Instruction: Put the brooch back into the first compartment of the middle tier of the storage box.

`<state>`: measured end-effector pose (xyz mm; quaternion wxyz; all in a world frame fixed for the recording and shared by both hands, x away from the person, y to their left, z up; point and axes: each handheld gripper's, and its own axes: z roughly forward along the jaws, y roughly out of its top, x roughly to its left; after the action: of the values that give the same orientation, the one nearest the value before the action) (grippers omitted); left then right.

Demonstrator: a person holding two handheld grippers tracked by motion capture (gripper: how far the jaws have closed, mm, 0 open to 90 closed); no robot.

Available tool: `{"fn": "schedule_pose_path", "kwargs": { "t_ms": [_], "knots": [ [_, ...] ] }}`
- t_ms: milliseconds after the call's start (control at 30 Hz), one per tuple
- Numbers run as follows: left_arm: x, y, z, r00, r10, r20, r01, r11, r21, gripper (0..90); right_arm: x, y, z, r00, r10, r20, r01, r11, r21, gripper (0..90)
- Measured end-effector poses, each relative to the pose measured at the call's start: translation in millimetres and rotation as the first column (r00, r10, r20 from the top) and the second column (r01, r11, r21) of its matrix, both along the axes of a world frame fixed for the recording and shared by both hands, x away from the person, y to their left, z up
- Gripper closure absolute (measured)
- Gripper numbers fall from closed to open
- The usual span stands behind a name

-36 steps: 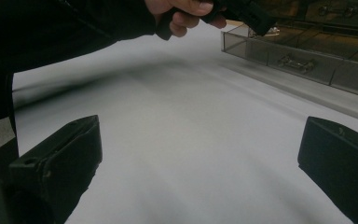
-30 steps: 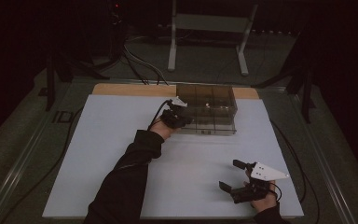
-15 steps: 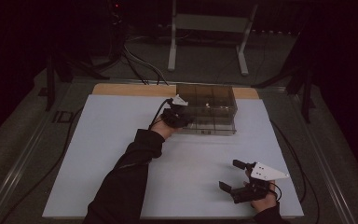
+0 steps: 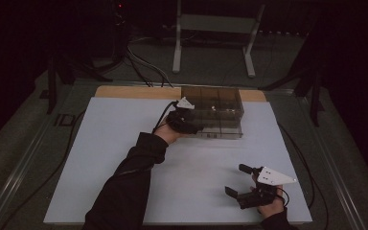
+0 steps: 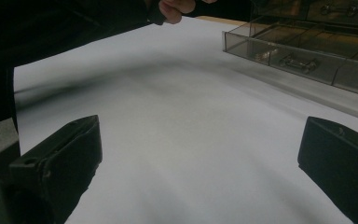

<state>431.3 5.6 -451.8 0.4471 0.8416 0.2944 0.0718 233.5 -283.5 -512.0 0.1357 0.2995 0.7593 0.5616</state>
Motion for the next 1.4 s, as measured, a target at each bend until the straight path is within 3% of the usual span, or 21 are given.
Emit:
{"fn": "schedule_pose_path", "kwargs": {
  "t_ms": [133,633,733,933,1100,1400],
  "knots": [
    [-3.2,1.4,3.9,0.9999,-0.01,0.009,0.01,0.9999,-0.004,28.3,0.1,0.2,-0.1,1.0,0.0,-0.002,0.0,1.0,0.002,0.0],
    [-14.7,7.0,15.2,0.9986,-0.05,0.02,0.05,0.9986,-0.018,10.5,1.8,3.3,-0.2,1.0,0.003,-0.003,-0.003,1.0,-0.005,0.0],
    [-15.5,8.9,16.3,0.9958,-0.091,0.01,0.091,0.9954,-0.028,1.6,2.5,4.9,-0.4,1.0,0.009,-0.003,-0.009,1.0,-0.011,0.0],
    [-17.0,10.1,20.4,0.9925,-0.122,0.009,0.122,0.9911,-0.052,0.3,4.0,4.9,-0.1,1.0,0.007,-0.004,-0.007,1.0,-0.006,0.0],
    [-19.6,13.1,24.3,0.9932,-0.108,0.044,0.11,0.9926,-0.051,0.3,5.6,7.3,-0.6,0.9998,0.019,-0.003,-0.019,1.0,-0.01,0.0],
    [-25.2,22.1,31.3,0.9927,-0.103,0.063,0.107,0.9918,-0.069,0.3,5.1,7.6,-0.1,0.9997,0.023,-0.002,-0.023,1.0,-0.009,0.0]
  ]
}}
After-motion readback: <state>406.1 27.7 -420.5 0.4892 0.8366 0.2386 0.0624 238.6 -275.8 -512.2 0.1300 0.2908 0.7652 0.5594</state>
